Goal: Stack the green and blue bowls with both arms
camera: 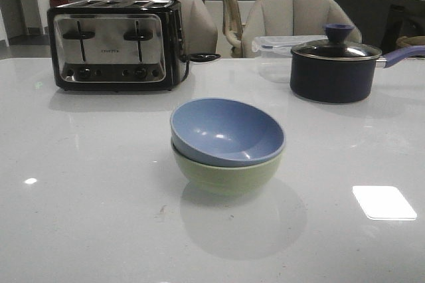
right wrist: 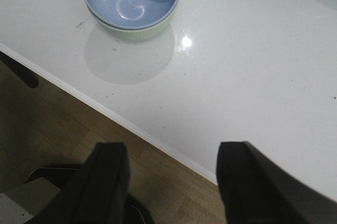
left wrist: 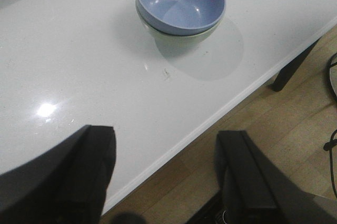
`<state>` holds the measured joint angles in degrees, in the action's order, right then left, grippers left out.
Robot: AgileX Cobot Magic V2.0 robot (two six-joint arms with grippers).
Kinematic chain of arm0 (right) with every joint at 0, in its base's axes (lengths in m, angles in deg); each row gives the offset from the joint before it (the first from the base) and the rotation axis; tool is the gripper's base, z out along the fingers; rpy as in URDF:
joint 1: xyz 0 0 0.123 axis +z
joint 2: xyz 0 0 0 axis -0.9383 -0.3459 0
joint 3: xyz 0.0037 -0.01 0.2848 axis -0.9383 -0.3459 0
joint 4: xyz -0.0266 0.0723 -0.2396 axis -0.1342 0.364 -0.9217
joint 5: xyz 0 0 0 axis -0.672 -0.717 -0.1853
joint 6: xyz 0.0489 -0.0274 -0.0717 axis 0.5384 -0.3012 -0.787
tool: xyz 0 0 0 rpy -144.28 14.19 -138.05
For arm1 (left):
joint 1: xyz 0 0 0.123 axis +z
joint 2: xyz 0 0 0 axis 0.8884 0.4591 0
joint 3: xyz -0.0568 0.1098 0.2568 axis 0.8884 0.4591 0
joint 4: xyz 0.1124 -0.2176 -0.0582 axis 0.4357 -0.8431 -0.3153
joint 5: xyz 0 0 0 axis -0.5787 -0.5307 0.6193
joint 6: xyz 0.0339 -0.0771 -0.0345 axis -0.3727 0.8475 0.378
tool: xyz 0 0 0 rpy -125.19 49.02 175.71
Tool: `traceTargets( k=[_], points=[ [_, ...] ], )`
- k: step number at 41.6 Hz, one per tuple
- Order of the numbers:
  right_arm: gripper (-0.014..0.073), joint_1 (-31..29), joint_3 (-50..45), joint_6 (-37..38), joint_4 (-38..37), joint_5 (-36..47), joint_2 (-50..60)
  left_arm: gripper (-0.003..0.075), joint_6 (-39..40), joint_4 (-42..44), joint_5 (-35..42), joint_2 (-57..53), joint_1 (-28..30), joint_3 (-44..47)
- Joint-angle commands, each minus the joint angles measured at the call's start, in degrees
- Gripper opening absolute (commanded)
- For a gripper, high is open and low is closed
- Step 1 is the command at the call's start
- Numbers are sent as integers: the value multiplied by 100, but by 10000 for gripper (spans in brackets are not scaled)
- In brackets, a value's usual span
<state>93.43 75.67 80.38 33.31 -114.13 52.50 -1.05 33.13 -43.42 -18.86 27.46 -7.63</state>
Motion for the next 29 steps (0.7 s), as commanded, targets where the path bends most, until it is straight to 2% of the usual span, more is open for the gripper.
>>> traceTargets(
  k=[1,6,12,16,29],
  points=[
    [328,-17,149,-3,-36,361,-20,401,70,-39,442,-5,-29,-153],
    [160,-17,149,-3,-36,361,-20,275,70,-39,442,-5,-29,-153],
    [40,-17,149,-3,-36,367,-20,145,70,-39,442,-5,-29,-153],
    [40,-17,149,-3,-36,367,-20,97,58,-52,442,-5,-29,-153],
    [40,-17,149,-3,-41,361,-20,98,58,-52,442,-5,-29,-153]
  ],
)
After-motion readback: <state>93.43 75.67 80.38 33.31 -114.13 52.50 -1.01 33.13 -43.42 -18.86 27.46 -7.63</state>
